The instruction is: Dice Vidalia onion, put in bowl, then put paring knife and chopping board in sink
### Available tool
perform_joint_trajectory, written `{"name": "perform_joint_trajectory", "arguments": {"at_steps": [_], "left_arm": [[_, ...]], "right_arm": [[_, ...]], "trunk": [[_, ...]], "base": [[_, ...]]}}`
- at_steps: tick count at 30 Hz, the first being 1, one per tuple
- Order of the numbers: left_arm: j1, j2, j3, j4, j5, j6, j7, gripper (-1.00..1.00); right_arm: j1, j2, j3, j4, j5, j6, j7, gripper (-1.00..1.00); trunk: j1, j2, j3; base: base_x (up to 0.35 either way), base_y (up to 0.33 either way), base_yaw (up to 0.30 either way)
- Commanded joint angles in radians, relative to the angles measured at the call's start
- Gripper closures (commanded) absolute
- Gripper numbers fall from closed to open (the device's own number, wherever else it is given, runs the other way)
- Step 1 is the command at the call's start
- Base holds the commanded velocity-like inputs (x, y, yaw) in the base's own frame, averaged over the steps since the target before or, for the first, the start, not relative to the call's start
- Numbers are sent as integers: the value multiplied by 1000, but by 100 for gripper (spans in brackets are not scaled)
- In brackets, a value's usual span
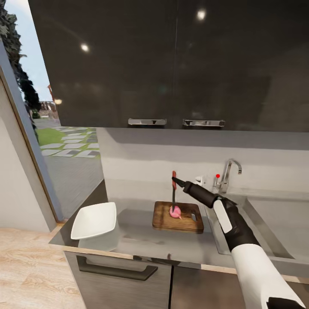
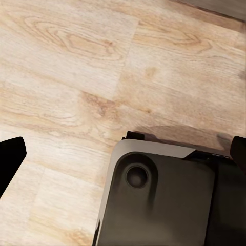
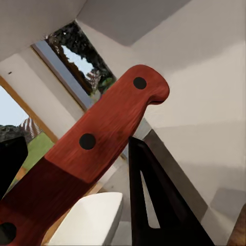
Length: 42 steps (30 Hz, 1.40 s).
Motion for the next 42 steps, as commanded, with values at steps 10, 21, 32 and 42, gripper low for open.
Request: {"name": "perform_joint_trajectory", "arguments": {"at_steps": [10,21,32,42], "left_arm": [[0,-1,-5,1,6,-3,2,-100],[0,-1,-5,1,6,-3,2,-100],[0,-1,-5,1,6,-3,2,-100],[0,0,-4,1,6,-3,2,-100]], "right_arm": [[0,-3,8,53,-6,-21,134,100],[0,-7,8,62,-6,-31,156,100],[0,-6,8,62,-5,-31,156,100],[0,-3,10,102,17,-104,147,100]], "trunk": [[0,-1,0],[0,-1,0],[0,-1,0],[0,-1,0]], "base": [[0,0,0],[64,0,0],[155,0,0],[7,0,0]]}}
